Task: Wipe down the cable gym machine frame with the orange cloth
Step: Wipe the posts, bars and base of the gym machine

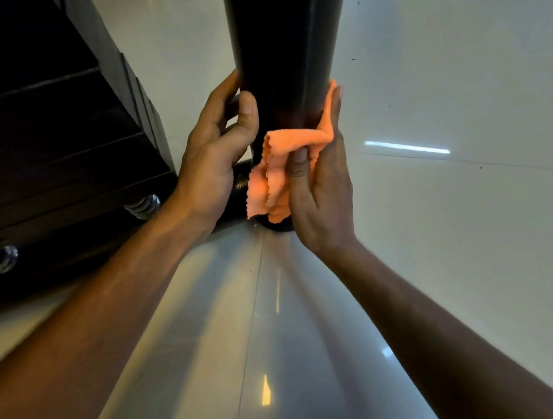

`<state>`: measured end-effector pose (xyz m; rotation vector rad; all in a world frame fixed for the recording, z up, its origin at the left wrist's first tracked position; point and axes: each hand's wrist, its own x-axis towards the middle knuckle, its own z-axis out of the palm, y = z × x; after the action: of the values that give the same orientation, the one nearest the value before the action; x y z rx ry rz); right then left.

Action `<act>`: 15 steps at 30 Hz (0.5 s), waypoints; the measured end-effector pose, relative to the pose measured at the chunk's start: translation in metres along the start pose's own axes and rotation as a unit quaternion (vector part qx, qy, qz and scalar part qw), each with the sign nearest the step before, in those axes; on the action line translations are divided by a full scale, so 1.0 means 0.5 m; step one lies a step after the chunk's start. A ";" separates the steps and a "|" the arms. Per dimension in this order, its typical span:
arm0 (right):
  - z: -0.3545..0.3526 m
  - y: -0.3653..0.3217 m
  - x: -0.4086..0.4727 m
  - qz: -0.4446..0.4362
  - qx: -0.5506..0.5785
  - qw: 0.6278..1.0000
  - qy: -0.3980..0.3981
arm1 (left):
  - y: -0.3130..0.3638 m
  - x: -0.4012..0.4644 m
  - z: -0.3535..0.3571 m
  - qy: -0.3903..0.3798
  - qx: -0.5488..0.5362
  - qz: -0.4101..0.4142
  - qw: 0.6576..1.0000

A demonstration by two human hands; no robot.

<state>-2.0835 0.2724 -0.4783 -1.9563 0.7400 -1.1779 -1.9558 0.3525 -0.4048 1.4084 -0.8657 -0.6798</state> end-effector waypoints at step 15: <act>-0.018 0.017 0.000 0.029 -0.004 0.999 -0.033 | 0.004 -0.007 0.003 -0.014 -0.009 -0.001 1.000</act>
<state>-2.0923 0.2649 -0.4825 -1.9573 0.7622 -1.0722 -1.9594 0.3548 -0.4032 1.3863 -0.8776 -0.7093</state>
